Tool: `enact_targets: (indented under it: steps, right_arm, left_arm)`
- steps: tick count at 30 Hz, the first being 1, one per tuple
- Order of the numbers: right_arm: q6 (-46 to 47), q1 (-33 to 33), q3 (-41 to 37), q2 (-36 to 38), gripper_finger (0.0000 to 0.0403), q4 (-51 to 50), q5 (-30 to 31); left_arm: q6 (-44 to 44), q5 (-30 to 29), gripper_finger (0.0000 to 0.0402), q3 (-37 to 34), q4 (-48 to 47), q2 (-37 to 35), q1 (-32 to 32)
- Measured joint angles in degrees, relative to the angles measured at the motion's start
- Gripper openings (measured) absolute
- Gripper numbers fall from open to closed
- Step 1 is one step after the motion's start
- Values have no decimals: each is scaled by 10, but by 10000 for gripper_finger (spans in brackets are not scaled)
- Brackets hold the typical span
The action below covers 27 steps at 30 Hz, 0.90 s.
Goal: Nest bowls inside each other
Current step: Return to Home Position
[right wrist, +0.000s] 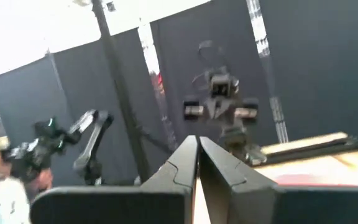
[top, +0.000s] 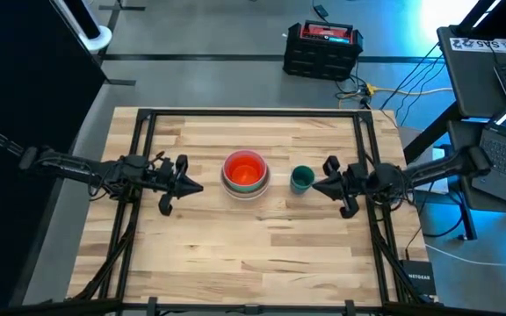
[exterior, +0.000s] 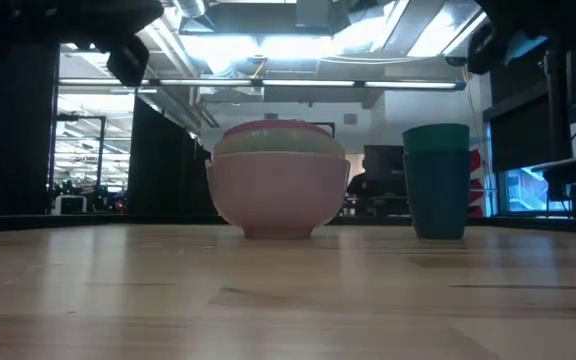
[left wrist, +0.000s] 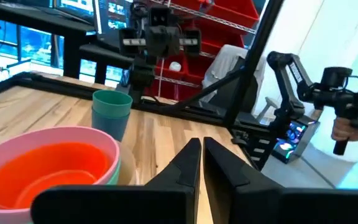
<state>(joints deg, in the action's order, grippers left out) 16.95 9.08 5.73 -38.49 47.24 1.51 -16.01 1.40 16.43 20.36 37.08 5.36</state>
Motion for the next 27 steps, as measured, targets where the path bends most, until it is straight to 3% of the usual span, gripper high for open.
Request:
enact_targets:
  steps: [7,19,27]
  right_arm:
    - [6,-58,-53,22,0,38,-52]
    - [-20,-80,-53,123,0,-108,-10]
    - [-16,-80,-53,272,0,-292,1]
  left_arm:
    - [-12,0,0,-1,1,0,-3]
    - [-61,-1,0,-1,5,0,-3]
    - [-64,-1,0,-1,9,0,-4]
